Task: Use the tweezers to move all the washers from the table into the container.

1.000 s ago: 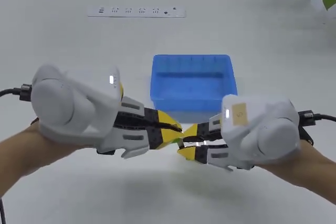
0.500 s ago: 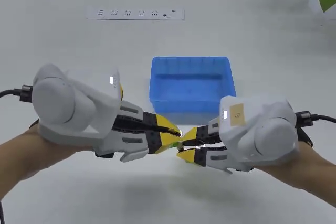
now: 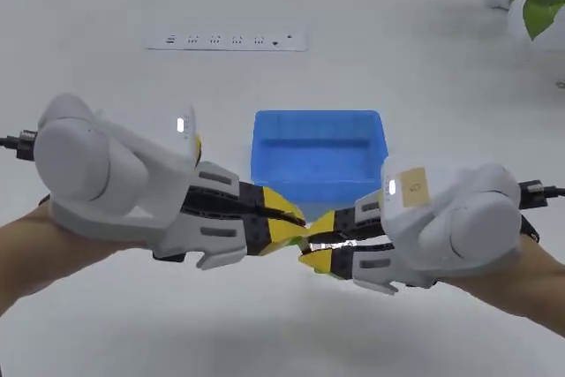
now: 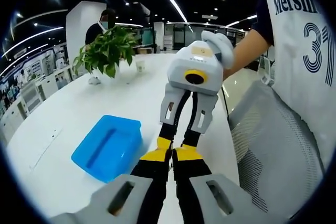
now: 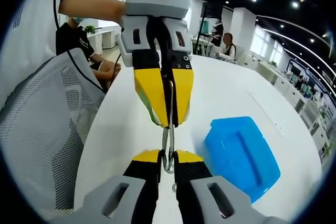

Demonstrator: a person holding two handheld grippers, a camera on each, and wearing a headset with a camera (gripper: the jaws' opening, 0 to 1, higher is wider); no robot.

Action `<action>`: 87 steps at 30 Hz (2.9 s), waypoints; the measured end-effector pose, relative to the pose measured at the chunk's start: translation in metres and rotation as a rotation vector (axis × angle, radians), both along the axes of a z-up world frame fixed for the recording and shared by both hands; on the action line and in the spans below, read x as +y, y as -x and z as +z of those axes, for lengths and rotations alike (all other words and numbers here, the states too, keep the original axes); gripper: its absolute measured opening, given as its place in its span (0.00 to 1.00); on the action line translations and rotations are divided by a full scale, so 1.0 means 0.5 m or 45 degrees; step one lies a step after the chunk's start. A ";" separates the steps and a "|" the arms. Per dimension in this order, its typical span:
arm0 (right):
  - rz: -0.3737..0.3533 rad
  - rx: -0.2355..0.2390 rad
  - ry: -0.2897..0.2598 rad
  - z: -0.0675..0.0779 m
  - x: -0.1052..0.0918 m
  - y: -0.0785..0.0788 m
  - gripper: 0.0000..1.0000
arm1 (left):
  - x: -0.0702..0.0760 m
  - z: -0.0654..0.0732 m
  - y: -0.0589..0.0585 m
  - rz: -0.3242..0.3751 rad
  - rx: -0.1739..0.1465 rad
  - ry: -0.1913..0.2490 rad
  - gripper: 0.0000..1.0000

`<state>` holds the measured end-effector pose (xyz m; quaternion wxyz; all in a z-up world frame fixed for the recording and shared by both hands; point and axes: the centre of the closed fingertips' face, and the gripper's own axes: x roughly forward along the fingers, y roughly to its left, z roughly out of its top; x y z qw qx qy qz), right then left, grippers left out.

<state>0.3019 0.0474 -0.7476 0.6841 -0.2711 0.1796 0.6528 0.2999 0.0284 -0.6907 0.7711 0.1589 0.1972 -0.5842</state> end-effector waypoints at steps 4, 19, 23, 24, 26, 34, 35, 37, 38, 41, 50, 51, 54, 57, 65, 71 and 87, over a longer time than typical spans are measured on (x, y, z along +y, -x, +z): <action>-0.001 -0.031 0.001 0.017 0.000 -0.007 0.10 | -0.003 0.017 -0.005 0.003 -0.025 0.014 0.07; -0.024 -0.177 -0.050 0.105 0.015 -0.101 0.10 | 0.006 0.104 -0.086 0.016 -0.194 0.032 0.07; -0.021 -0.212 -0.034 0.109 0.018 -0.126 0.10 | 0.005 0.109 -0.110 0.017 -0.211 0.027 0.07; -0.022 -0.222 -0.032 0.112 0.018 -0.135 0.10 | 0.004 0.110 -0.115 0.017 -0.213 0.029 0.07; -0.023 -0.231 -0.032 0.113 0.017 -0.146 0.10 | 0.004 0.112 -0.129 0.021 -0.218 0.035 0.07; -0.057 -0.255 -0.018 0.091 0.014 -0.201 0.10 | 0.003 0.088 -0.182 0.015 -0.234 0.039 0.07; -0.062 -0.244 -0.015 0.083 0.013 -0.209 0.10 | 0.003 0.081 -0.190 0.021 -0.228 0.039 0.07; -0.066 -0.235 -0.002 0.067 0.014 -0.221 0.10 | 0.002 0.069 -0.200 0.025 -0.217 0.036 0.07; -0.066 -0.234 0.002 0.064 0.014 -0.223 0.10 | 0.002 0.061 -0.206 0.025 -0.209 0.033 0.07; -0.075 -0.211 0.032 0.031 0.014 -0.243 0.10 | 0.003 0.028 -0.230 0.046 -0.165 0.030 0.07; -0.092 -0.146 0.059 -0.026 0.014 -0.275 0.10 | 0.003 -0.027 -0.267 0.033 -0.086 0.012 0.07; -0.094 -0.145 0.060 -0.029 0.014 -0.276 0.10 | 0.003 -0.031 -0.270 0.035 -0.083 0.012 0.07; -0.100 -0.124 0.064 -0.038 0.013 -0.277 0.10 | 0.003 -0.040 -0.275 0.038 -0.067 0.020 0.07; -0.101 -0.101 0.074 -0.048 0.013 -0.275 0.10 | 0.004 -0.051 -0.277 0.039 -0.052 0.015 0.07; -0.105 -0.087 0.091 -0.060 0.011 -0.275 0.11 | 0.000 -0.059 -0.276 0.028 -0.047 -0.020 0.07; -0.100 -0.092 0.092 -0.052 0.011 -0.269 0.11 | -0.003 -0.056 -0.271 0.011 -0.045 -0.020 0.07; -0.045 -0.206 0.043 0.038 0.015 -0.223 0.10 | 0.000 0.039 -0.198 -0.054 -0.136 -0.001 0.07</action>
